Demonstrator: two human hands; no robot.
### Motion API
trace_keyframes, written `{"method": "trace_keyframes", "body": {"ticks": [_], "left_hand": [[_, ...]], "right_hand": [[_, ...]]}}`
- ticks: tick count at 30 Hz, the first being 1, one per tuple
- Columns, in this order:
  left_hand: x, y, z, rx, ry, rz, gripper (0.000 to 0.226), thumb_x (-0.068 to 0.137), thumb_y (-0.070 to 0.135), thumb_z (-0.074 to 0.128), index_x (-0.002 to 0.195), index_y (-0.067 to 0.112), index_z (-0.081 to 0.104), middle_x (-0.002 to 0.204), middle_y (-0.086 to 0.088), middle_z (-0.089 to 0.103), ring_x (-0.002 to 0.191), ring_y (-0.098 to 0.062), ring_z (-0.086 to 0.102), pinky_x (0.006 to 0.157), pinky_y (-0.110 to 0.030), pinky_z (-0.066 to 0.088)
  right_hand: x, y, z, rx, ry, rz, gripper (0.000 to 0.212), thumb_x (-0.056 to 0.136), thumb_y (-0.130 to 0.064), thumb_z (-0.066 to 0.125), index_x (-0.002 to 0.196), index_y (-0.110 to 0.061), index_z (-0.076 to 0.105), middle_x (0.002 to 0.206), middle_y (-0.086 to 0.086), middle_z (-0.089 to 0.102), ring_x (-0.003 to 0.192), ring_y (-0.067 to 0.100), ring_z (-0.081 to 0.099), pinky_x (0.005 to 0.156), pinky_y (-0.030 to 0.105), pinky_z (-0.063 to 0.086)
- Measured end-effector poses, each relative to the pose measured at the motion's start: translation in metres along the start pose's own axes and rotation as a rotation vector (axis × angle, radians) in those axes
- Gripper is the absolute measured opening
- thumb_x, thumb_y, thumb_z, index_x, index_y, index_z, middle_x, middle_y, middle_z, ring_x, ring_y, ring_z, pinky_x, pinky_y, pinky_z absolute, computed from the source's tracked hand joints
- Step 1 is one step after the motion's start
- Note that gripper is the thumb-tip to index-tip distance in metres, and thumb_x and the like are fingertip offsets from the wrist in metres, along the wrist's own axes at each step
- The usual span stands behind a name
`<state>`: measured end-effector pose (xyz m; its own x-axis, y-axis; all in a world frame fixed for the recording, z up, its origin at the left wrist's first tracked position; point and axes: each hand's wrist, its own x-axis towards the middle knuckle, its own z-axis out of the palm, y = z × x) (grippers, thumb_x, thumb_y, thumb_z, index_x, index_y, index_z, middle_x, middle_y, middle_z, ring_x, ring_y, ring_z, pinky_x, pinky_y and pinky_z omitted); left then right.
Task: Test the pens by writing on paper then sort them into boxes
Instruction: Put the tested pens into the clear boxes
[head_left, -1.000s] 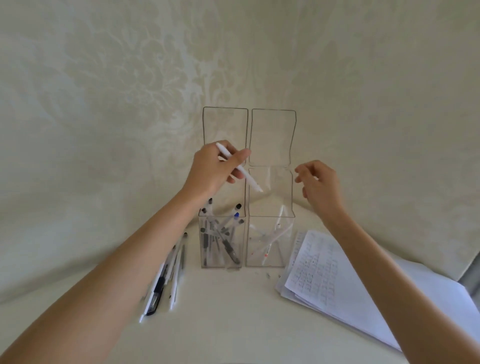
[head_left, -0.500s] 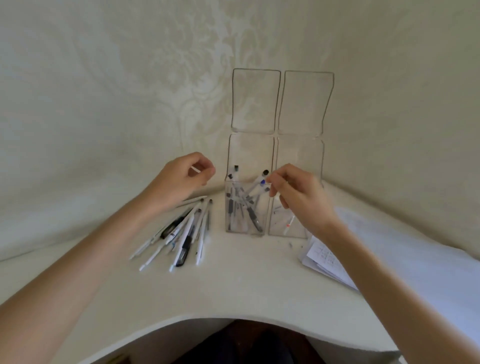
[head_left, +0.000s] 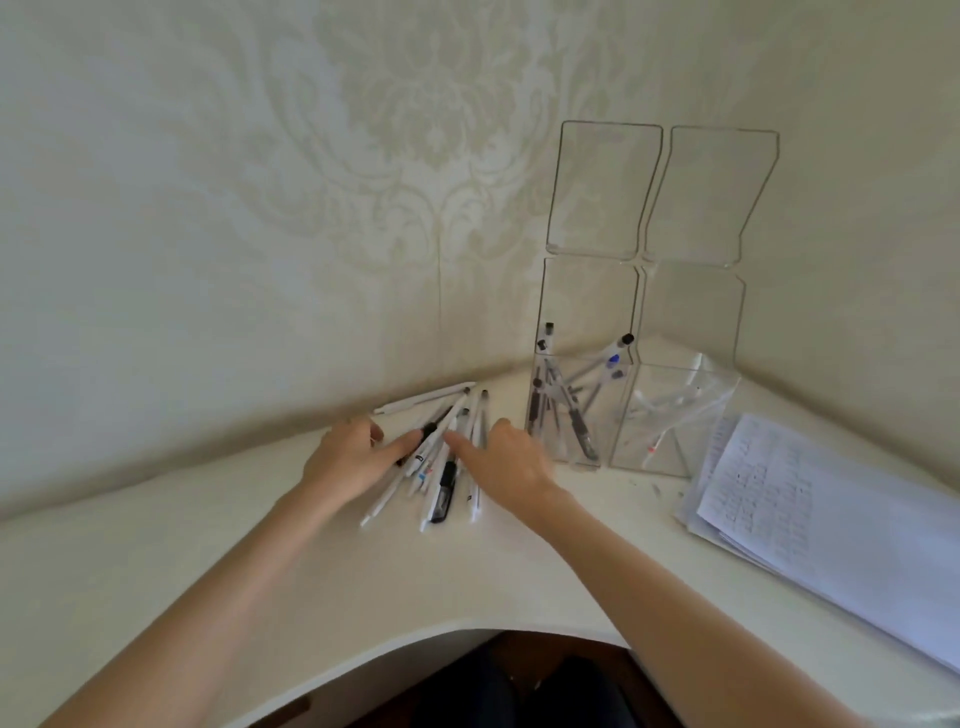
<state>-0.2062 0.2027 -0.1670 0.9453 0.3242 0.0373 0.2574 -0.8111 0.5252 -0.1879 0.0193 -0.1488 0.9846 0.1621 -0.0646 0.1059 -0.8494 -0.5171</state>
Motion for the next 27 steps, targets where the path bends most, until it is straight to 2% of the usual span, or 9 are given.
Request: {"method": "trace_keyframes", "body": {"ticks": [2, 4, 8, 12, 14, 16, 18, 22, 27], "left_hand": [[-0.001, 0.009, 0.001, -0.022, -0.029, 0.011, 0.066, 0.071, 0.073, 0.054, 0.056, 0.009, 0.048, 0.057, -0.012, 0.047, 0.067, -0.035, 0.055, 0.055, -0.042, 0.043], [0.002, 0.016, 0.001, -0.007, -0.082, 0.011, 0.065, 0.065, 0.074, 0.059, 0.050, 0.015, 0.037, 0.049, 0.001, 0.036, 0.049, -0.022, 0.043, 0.044, -0.031, 0.028], [0.012, 0.027, -0.004, 0.004, -0.228, -0.042, 0.066, 0.064, 0.075, 0.059, 0.054, 0.014, 0.036, 0.052, 0.002, 0.037, 0.051, -0.016, 0.039, 0.048, -0.027, 0.025], [0.012, 0.048, -0.001, 0.097, -0.299, 0.023, 0.065, 0.068, 0.076, 0.054, 0.063, 0.012, 0.045, 0.063, 0.000, 0.048, 0.072, -0.018, 0.050, 0.058, -0.029, 0.035], [0.015, 0.053, 0.003, 0.078, -0.332, 0.058, 0.060, 0.071, 0.070, 0.057, 0.078, 0.010, 0.054, 0.075, -0.001, 0.057, 0.085, -0.020, 0.057, 0.068, -0.030, 0.042], [0.019, 0.051, 0.006, -0.009, -0.342, 0.063, 0.052, 0.074, 0.061, 0.062, 0.089, 0.011, 0.059, 0.083, -0.003, 0.063, 0.084, -0.021, 0.060, 0.072, -0.031, 0.045], [0.020, 0.046, 0.007, -0.075, -0.306, 0.075, 0.043, 0.078, 0.054, 0.063, 0.085, 0.011, 0.060, 0.078, -0.003, 0.062, 0.076, -0.021, 0.059, 0.066, -0.030, 0.043], [0.015, 0.042, 0.005, -0.207, -0.254, 0.084, 0.023, 0.089, 0.033, 0.058, 0.070, 0.019, 0.056, 0.066, 0.003, 0.057, 0.065, -0.018, 0.056, 0.054, -0.023, 0.037], [0.009, 0.038, -0.009, -0.622, -0.189, -0.017, 0.021, 0.090, 0.029, 0.058, 0.079, 0.011, 0.059, 0.072, -0.006, 0.060, 0.063, -0.017, 0.057, 0.062, -0.028, 0.045]], "right_hand": [[0.008, -0.005, -0.001, 0.150, -0.039, 0.054, 0.055, 0.088, -0.063, 0.046, 0.088, -0.008, 0.049, 0.076, 0.004, 0.054, 0.070, 0.021, 0.055, 0.054, 0.029, 0.038], [0.014, -0.006, -0.004, 0.354, -0.059, 0.107, 0.044, 0.090, -0.051, 0.053, 0.078, -0.010, 0.047, 0.065, 0.001, 0.046, 0.059, 0.015, 0.046, 0.052, 0.027, 0.035], [0.012, -0.002, -0.004, 0.551, -0.084, 0.113, 0.038, 0.096, -0.031, 0.049, 0.063, -0.013, 0.042, 0.057, 0.002, 0.039, 0.048, 0.014, 0.036, 0.050, 0.024, 0.032], [0.006, 0.002, -0.010, 0.736, -0.177, 0.187, 0.020, 0.093, -0.012, 0.040, 0.088, -0.007, 0.059, 0.046, 0.002, 0.041, 0.036, 0.012, 0.030, 0.039, 0.018, 0.023], [0.003, 0.003, -0.013, 0.763, -0.222, 0.200, 0.024, 0.094, -0.013, 0.037, 0.092, -0.010, 0.060, 0.038, -0.003, 0.039, 0.033, 0.011, 0.027, 0.038, 0.017, 0.020], [0.000, 0.004, -0.015, 0.749, -0.242, 0.187, 0.024, 0.095, -0.017, 0.037, 0.083, -0.015, 0.058, 0.037, -0.004, 0.038, 0.035, 0.011, 0.027, 0.038, 0.018, 0.020], [-0.003, 0.004, -0.016, 0.748, -0.254, 0.165, 0.023, 0.097, -0.019, 0.037, 0.090, -0.017, 0.060, 0.040, -0.003, 0.039, 0.038, 0.011, 0.027, 0.039, 0.019, 0.021], [-0.003, 0.006, -0.016, 0.735, -0.284, 0.144, 0.031, 0.099, -0.025, 0.040, 0.110, -0.006, 0.061, 0.050, 0.000, 0.045, 0.040, 0.011, 0.033, 0.038, 0.017, 0.026], [-0.003, 0.007, -0.015, 0.720, -0.260, 0.066, 0.026, 0.098, -0.029, 0.047, 0.092, -0.007, 0.060, 0.055, 0.003, 0.052, 0.038, 0.010, 0.038, 0.038, 0.016, 0.030]]}}
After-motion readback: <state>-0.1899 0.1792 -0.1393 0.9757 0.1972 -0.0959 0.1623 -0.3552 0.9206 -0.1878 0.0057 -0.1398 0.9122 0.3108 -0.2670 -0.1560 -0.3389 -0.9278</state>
